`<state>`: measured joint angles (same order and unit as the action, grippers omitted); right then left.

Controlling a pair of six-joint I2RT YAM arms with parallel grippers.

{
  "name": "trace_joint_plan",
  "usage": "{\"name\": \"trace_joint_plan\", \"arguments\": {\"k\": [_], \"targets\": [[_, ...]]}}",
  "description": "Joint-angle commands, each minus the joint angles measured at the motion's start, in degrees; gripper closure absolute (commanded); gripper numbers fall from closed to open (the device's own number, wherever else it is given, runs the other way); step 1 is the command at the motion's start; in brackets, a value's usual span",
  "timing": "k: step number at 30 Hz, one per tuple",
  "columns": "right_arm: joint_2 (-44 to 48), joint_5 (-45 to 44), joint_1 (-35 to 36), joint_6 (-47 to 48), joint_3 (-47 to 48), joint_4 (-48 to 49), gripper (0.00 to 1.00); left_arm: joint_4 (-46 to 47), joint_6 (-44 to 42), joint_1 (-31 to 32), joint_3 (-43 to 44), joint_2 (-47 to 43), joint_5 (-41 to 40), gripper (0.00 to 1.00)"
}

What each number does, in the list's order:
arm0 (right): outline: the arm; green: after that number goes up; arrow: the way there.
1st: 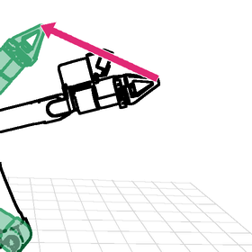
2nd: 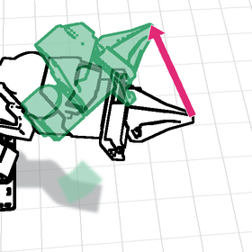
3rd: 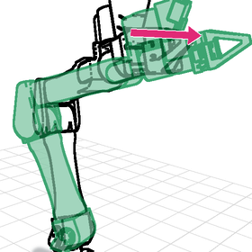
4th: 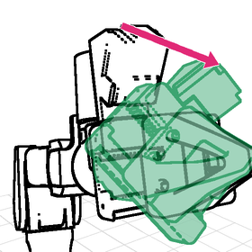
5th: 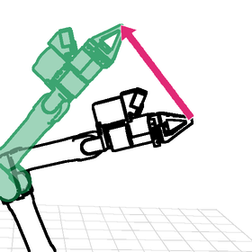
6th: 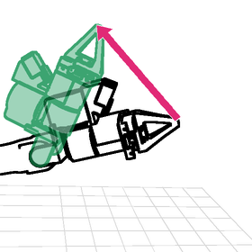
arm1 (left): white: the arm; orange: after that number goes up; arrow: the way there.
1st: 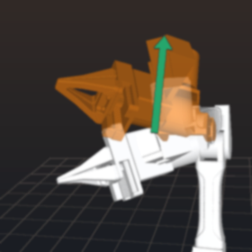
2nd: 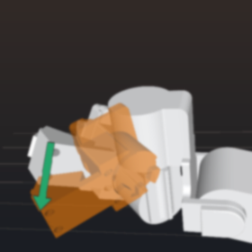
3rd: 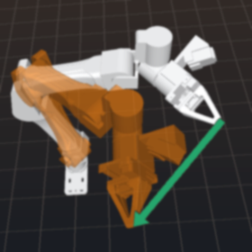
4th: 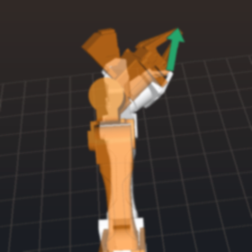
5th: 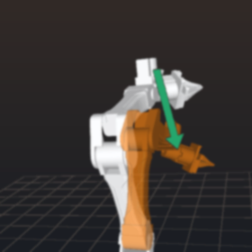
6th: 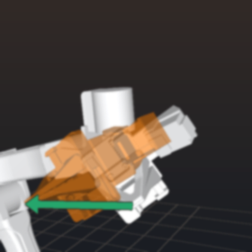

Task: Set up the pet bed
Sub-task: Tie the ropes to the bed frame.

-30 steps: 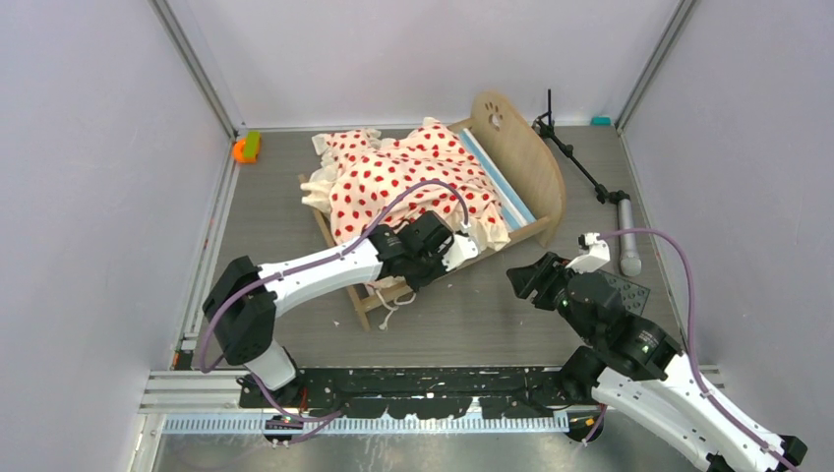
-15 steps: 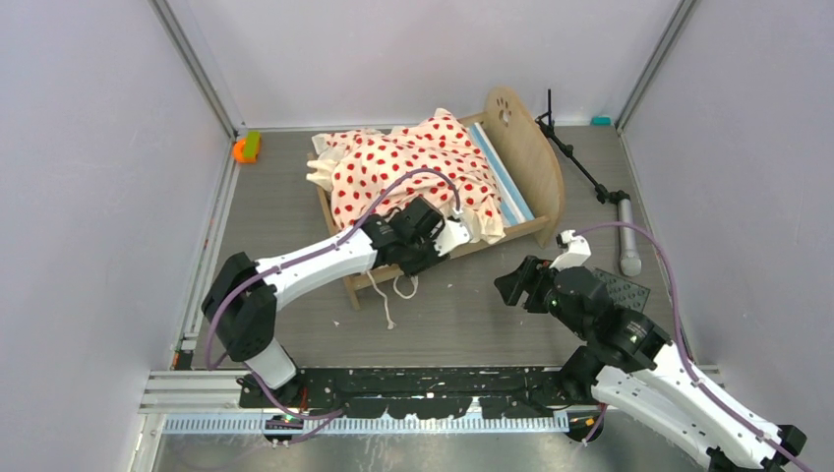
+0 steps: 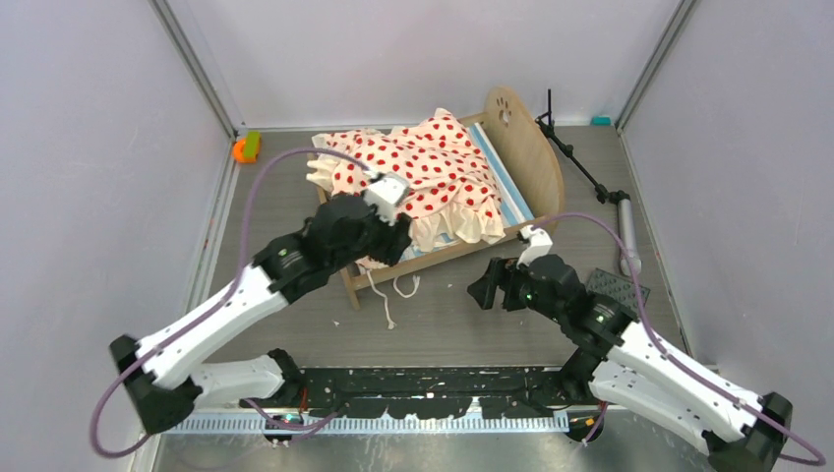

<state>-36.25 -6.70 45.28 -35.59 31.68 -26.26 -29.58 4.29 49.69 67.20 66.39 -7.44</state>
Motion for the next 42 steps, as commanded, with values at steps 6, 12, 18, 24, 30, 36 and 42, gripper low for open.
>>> {"name": "trace_joint_plan", "arguments": {"k": [6, 12, 18, 24, 30, 36, 42], "targets": [[-16.46, 3.35, 4.36, 7.36, 1.29, 17.72, 0.22, -7.09, 37.14, 12.03, -19.89, -19.88, -16.73, 0.49], [-24.76, 1.32, 8.64, 9.41, 3.77, 22.95, 0.27, -9.10, 44.59, 14.14, -26.00, -19.66, -24.45, 0.52], [-28.22, 0.41, 10.47, 9.68, 5.34, 23.38, 0.30, -3.51, 39.38, 2.66, -27.97, -17.34, -16.73, 0.50], [-29.01, 0.35, 10.80, 10.27, 4.69, 25.82, 0.31, 1.33, 30.70, -11.74, -26.21, -12.42, -5.45, 0.49], [-34.64, 3.51, 11.21, 14.75, 6.41, 30.68, 0.31, 2.48, 25.33, -15.42, -21.46, -8.13, -1.39, 0.48], [-42.01, 4.94, 11.76, 24.86, 11.07, 33.60, 0.28, 5.12, 31.46, -15.40, -29.26, -14.67, 0.05, 0.47], [-53.19, 5.73, 11.76, 33.47, 17.21, 33.35, 0.23, 7.25, 36.75, -13.17, -37.66, -19.66, -1.07, 0.47]]}}
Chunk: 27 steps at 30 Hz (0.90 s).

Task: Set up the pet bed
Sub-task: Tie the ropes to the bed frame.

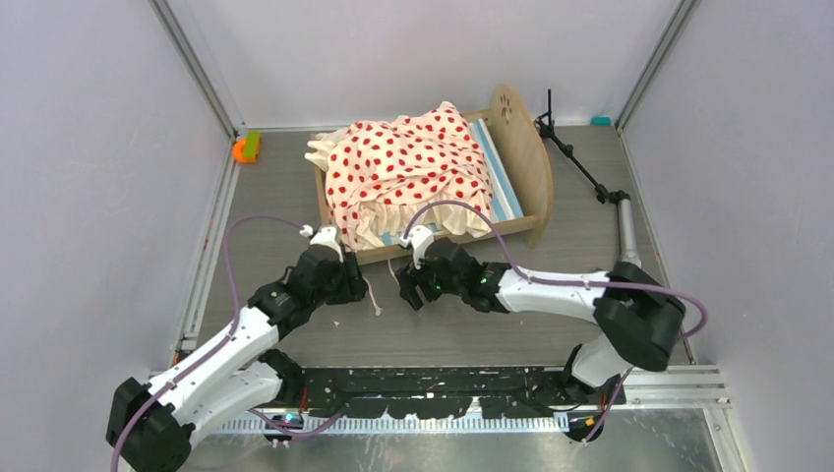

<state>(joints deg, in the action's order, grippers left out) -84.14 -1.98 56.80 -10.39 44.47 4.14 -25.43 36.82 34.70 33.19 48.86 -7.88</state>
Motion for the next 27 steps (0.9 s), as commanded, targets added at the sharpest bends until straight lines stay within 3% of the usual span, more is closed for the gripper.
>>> {"name": "trace_joint_plan", "arguments": {"k": [1, 11, 17, 21, 27], "targets": [[-6.70, 1.16, 0.25, 9.18, 4.94, 3.58, 0.23, 3.23, 4.79, 3.03, -4.18, -2.66, -1.79, 0.47], [-17.70, 3.71, -0.14, 14.62, 10.68, 3.55, 0.24, 9.79, 8.23, 10.44, -7.35, 0.07, -9.85, 0.46], [-20.44, 4.18, -1.36, 14.62, 11.51, 2.60, 0.34, 12.27, 10.33, 11.71, -7.82, 3.93, -13.88, 0.46], [-21.36, 4.79, -1.41, 13.73, 12.12, -0.74, 0.45, 12.49, 11.91, 11.80, -8.10, 5.62, -15.70, 0.46], [-19.83, 3.94, -1.20, 10.53, 10.39, -3.09, 0.45, 13.11, 13.14, 11.88, -8.45, 6.52, -16.78, 0.46]]}}
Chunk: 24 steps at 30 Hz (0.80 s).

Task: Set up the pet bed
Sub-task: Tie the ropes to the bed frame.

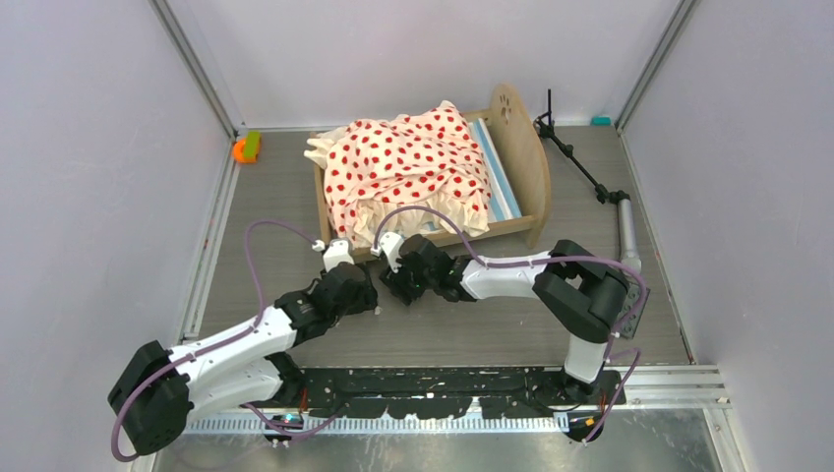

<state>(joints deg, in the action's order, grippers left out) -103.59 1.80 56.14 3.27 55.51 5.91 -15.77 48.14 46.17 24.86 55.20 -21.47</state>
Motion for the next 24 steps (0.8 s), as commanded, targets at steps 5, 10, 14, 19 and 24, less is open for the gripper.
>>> {"name": "trace_joint_plan", "arguments": {"k": [5, 10, 14, 19, 24], "targets": [[-1.02, -5.60, 0.26, -4.41, -1.34, -6.35, 0.41, 3.39, 2.04, 0.41, -0.45, 0.09, -3.40, 0.46], [-3.98, -10.15, 0.45, -3.62, -0.86, -8.93, 0.43, 3.12, 2.28, 0.41, -0.72, -0.13, -3.51, 0.46], [-5.28, -9.91, 0.46, -3.58, -0.75, -8.96, 0.52, 2.90, 2.68, 0.41, -1.45, -1.15, -4.02, 0.46], [-6.12, -8.47, 1.62, -4.70, 0.82, -12.12, 0.72, 2.86, 3.19, 0.41, -2.10, -1.99, -4.34, 0.46], [-2.95, -8.11, 4.84, -9.50, -1.05, -11.48, 0.91, 3.19, 2.93, 0.41, -1.71, -0.44, -3.53, 0.46]]}}
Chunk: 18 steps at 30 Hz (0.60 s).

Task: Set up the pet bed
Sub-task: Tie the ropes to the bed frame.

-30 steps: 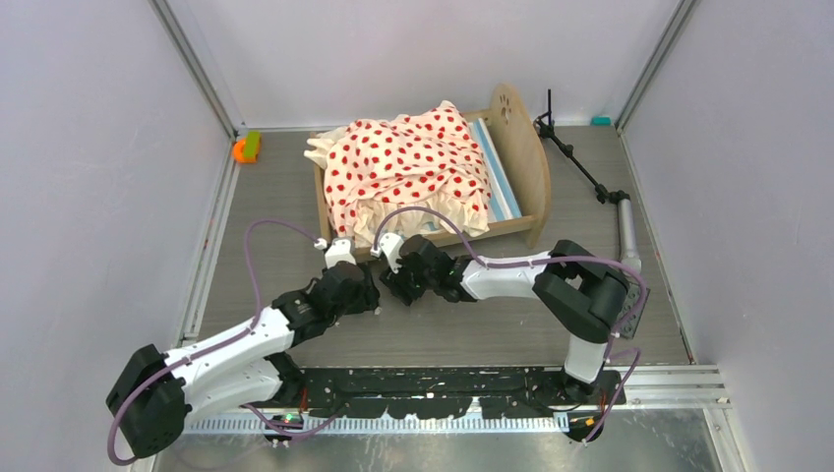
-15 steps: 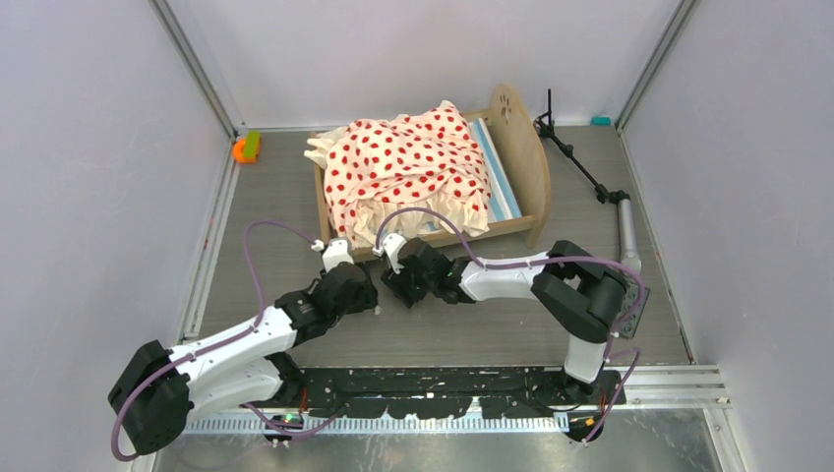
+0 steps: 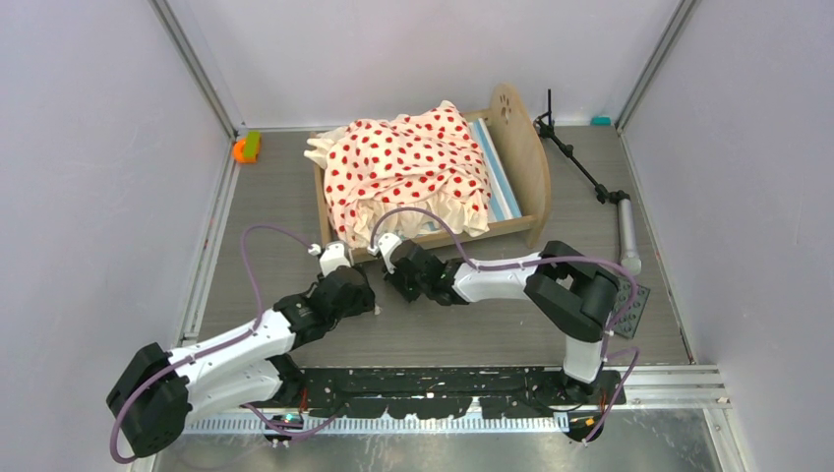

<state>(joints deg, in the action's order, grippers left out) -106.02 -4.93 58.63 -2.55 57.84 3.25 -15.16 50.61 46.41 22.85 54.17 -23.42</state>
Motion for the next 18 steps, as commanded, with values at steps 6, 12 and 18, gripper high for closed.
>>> {"name": "trace_joint_plan", "arguments": {"k": [6, 12, 18], "targets": [[6.58, -0.96, 6.23, -11.86, -8.59, -3.76, 1.00, 2.91, 0.86, 0.26, 0.57, 3.95, -1.10, 0.46], [13.72, -0.41, 8.08, -18.30, -13.58, 1.81, 0.99, 4.97, 1.59, 0.89, 0.87, 8.98, -1.03, 0.46], [15.16, -0.31, 8.59, -19.77, -14.60, 3.16, 1.00, 10.45, 2.45, 3.13, 2.12, 15.01, -2.91, 0.47]]}}
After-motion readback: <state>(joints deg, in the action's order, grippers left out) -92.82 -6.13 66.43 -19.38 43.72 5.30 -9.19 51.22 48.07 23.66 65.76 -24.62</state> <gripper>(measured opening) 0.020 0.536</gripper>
